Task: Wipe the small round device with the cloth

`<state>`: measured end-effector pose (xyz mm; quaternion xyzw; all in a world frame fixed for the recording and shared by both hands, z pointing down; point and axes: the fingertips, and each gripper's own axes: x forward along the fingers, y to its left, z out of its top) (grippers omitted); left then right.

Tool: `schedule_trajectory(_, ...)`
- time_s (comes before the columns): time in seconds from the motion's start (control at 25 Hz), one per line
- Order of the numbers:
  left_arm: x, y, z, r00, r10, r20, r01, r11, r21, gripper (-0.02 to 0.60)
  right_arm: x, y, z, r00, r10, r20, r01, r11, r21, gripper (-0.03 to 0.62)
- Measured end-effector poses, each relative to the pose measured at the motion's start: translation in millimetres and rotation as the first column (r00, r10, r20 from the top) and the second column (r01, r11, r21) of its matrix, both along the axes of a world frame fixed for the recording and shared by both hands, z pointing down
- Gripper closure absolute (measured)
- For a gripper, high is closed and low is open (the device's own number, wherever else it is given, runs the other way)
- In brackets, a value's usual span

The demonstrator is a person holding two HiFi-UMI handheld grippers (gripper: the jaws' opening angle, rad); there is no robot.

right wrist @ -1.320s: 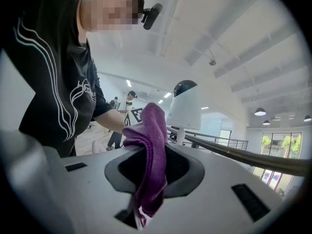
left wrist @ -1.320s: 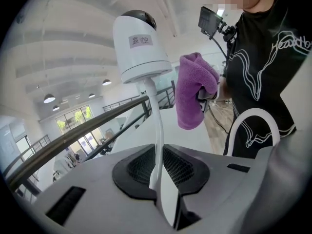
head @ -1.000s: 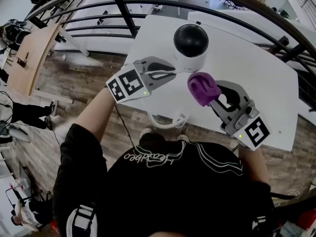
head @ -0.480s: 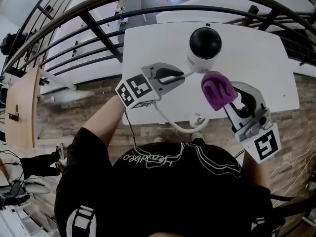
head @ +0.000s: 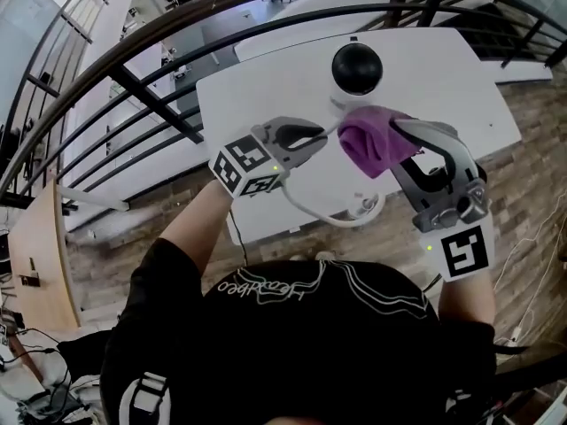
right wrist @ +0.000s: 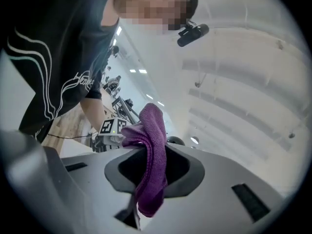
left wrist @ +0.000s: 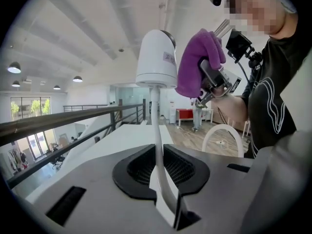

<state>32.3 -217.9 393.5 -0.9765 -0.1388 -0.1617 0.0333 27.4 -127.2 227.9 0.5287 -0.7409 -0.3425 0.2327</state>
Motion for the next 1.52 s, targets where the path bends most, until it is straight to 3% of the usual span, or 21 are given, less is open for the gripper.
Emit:
schedule_trajectory(0.2,0.7,9.4,-1.0,1.0,0.003,0.004,-0.003,1.0,0.004,0.528,-4.1,-0.3,-7.9,0.987,0.036,-0.159,-0.029,0.999,0.044,0.528)
schedule_trajectory(0.48,1.7,8.7,1.0,1.0,-0.009,-0.007,0.009,1.0,-0.019,0.528,-1.7,-16.9,7.1,0.971,0.03,-0.236,-0.026,0.999,0.019,0.528)
schedule_trajectory(1.08,3.7,2.4,3.5,0.998,-0.068,0.012,0.068,0.997,-0.021,0.528,1.2,-29.5,48.2,0.991,-0.095,-0.1,0.084,0.991,-0.105,0.526)
schedule_trajectory(1.52,4.6,2.7,1.1,0.999,-0.048,0.007,0.048,0.999,0.006,0.528,-10.0,-19.5,89.3,0.985,-0.158,-0.068,0.134,0.953,-0.271,0.526)
